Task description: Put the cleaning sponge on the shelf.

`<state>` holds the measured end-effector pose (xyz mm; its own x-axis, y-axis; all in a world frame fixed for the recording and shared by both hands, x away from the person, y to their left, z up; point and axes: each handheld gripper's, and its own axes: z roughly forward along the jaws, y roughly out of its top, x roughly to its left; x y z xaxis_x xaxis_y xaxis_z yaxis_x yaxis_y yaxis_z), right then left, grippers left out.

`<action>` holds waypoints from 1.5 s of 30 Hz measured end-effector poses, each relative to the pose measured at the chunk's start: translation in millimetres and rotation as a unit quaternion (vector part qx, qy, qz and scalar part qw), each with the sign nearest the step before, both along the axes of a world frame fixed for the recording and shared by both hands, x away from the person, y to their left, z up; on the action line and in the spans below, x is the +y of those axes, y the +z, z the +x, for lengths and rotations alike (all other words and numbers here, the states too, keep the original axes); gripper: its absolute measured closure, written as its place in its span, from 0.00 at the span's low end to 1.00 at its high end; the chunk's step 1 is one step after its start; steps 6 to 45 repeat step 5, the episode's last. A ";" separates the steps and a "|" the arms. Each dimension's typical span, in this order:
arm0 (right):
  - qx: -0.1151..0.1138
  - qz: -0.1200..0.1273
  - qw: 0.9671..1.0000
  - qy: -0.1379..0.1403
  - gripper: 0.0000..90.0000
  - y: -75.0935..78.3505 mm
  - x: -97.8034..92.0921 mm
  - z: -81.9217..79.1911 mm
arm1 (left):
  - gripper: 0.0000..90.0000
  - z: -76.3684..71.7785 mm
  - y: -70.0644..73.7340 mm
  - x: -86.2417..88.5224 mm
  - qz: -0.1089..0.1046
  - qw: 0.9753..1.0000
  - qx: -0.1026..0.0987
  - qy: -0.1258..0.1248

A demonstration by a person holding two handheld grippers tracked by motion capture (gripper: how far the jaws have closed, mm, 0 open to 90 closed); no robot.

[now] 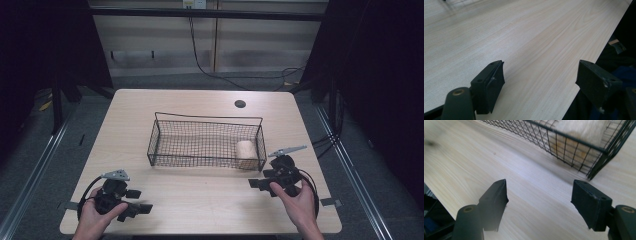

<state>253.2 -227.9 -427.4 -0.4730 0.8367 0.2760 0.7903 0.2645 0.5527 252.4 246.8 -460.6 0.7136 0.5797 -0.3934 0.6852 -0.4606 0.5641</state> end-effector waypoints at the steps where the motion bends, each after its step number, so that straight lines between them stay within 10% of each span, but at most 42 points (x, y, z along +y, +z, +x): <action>1: 0.001 -0.001 1.000 0.001 0.32 -3.6 -1.5 -1.1 | 0.24 0.1 0.0 0.2 0.001 1.000 0.000 -0.001; 45: 0.006 -0.004 1.000 -0.005 0.31 -15.5 -6.3 -3.6 | 0.24 -0.1 0.3 0.0 -0.001 1.000 0.000 0.000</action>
